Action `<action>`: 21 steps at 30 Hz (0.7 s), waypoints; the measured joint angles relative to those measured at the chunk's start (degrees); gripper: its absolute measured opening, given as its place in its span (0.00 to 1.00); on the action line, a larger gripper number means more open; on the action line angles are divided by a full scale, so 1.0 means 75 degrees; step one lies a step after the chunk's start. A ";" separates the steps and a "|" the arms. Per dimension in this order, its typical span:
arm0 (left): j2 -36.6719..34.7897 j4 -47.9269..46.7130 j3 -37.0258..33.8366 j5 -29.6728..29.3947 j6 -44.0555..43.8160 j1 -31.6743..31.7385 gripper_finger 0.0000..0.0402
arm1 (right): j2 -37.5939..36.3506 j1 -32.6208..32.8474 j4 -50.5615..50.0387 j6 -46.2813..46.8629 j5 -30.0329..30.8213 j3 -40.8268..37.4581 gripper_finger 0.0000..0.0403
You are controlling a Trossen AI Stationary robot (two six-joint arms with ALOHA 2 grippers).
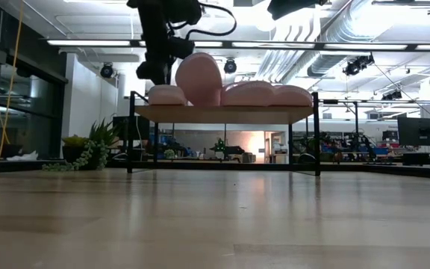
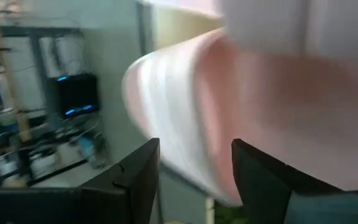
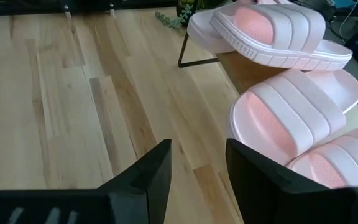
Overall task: Pick and place slides into the shelf
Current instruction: Adjust the pink slide
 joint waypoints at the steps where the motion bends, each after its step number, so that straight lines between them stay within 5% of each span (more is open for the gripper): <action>1: -0.0006 -0.0004 0.0006 -0.0221 0.0035 -0.0008 0.46 | 0.0000 0.0000 0.0000 -0.0004 -0.0024 0.0000 0.35; 21: -0.0011 -0.0930 0.0006 -0.1358 0.0043 0.0038 0.46 | -0.0003 0.0000 0.0052 -0.0025 -0.0032 0.0000 0.35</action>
